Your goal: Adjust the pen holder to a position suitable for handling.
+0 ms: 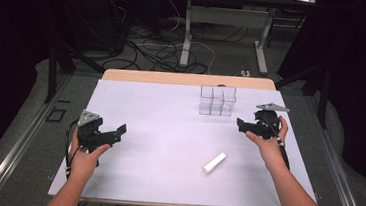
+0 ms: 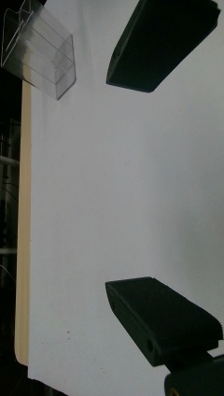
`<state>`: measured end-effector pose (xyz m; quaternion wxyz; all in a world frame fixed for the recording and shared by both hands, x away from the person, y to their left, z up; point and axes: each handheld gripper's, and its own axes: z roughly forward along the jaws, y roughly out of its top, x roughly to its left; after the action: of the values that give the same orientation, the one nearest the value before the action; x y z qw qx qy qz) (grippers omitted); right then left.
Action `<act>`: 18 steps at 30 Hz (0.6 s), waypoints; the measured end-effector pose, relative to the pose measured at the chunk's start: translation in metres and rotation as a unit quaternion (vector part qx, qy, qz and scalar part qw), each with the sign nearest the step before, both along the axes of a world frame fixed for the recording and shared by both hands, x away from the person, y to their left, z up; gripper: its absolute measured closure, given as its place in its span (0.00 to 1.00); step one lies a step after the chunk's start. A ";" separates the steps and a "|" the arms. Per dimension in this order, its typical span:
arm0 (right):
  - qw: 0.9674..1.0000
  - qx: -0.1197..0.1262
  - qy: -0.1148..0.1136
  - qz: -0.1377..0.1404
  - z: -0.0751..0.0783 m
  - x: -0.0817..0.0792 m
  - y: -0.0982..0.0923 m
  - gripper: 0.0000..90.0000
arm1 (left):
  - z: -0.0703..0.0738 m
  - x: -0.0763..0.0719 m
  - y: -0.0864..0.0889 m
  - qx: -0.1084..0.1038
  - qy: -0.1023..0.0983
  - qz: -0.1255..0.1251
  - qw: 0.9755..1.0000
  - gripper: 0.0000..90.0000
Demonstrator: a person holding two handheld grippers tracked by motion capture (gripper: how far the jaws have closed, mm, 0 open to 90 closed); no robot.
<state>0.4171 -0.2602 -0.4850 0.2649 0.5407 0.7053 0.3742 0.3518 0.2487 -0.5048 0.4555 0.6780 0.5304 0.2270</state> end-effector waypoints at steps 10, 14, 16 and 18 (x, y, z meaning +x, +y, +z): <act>1.000 -0.013 0.012 0.023 0.016 0.017 0.012 0.19 | -0.001 -0.001 0.004 -0.001 0.003 0.006 1.000 0.04; 1.000 -0.009 0.013 0.021 0.025 0.026 0.015 0.23 | -0.001 -0.002 0.004 -0.002 0.004 0.007 1.000 0.05; 1.000 -0.006 0.012 0.017 0.030 0.030 0.015 0.24 | -0.001 -0.002 0.005 0.000 0.002 0.007 1.000 0.05; 1.000 -0.005 0.013 0.016 0.035 0.035 0.015 0.26 | -0.001 -0.002 0.005 -0.001 0.002 0.008 1.000 0.05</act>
<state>0.4520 -0.2450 -0.4501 0.2520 0.5331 0.7190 0.3679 0.3499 0.2532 -0.5058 0.4534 0.6736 0.5370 0.2287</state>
